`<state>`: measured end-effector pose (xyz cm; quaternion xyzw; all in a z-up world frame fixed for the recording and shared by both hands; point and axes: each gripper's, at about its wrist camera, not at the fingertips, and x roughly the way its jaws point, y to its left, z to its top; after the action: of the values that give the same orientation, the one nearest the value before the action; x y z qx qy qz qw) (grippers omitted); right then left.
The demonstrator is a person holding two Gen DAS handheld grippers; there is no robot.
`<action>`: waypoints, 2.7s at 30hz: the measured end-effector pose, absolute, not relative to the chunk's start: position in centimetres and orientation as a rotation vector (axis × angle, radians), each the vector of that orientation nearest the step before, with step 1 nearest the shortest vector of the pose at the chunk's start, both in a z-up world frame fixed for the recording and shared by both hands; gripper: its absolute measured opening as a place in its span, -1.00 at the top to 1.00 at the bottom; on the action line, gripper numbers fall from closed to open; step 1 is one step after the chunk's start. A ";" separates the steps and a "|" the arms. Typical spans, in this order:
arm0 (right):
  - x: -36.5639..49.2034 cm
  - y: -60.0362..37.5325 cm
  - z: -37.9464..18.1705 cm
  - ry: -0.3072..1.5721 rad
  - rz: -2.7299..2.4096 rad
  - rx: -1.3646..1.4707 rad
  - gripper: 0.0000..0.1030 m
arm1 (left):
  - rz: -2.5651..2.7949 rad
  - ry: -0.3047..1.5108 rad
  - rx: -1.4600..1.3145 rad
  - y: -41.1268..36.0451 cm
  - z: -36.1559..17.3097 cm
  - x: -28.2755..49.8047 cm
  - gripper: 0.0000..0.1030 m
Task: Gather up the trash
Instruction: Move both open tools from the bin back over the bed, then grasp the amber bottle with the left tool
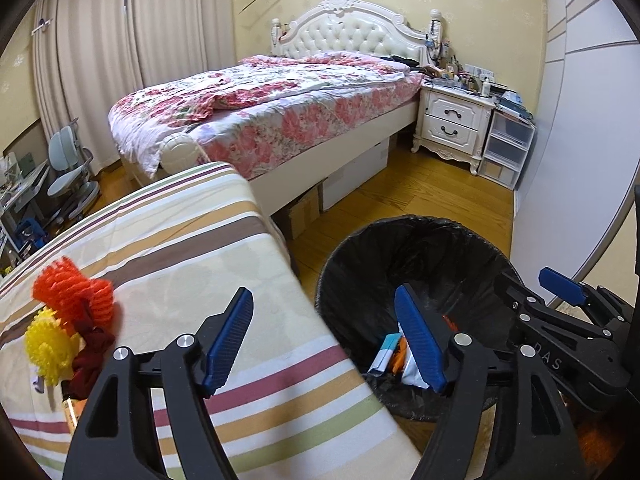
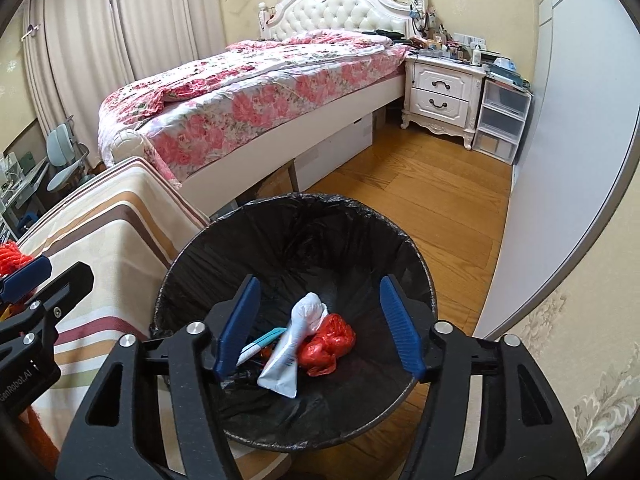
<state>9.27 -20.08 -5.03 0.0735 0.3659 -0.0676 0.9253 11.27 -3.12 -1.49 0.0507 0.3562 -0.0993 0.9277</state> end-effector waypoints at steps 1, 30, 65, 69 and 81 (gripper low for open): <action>9.1 -19.8 -5.0 0.750 -0.134 0.147 -0.23 | -0.195 0.731 0.101 -2.7 -1.4 11.1 -0.39; 6.0 -5.4 -3.8 0.766 0.144 0.006 -0.23 | 0.135 0.768 -0.049 13.0 -1.9 3.9 -0.42; 5.2 -1.0 -3.8 0.776 0.220 -0.052 -0.23 | 0.042 0.863 -0.114 16.7 -4.4 2.8 0.52; 4.7 0.4 -3.3 0.769 0.255 -0.068 -0.23 | 0.054 0.860 -0.118 17.7 -4.4 1.8 0.52; 3.9 5.8 -2.6 0.758 0.375 -0.142 -0.23 | 0.162 0.823 -0.147 22.3 -3.7 -0.3 0.52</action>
<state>3.86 5.78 -2.61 -0.0687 0.3676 0.1818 0.9094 -0.25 22.34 -3.75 -0.0712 0.3992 0.0786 0.9107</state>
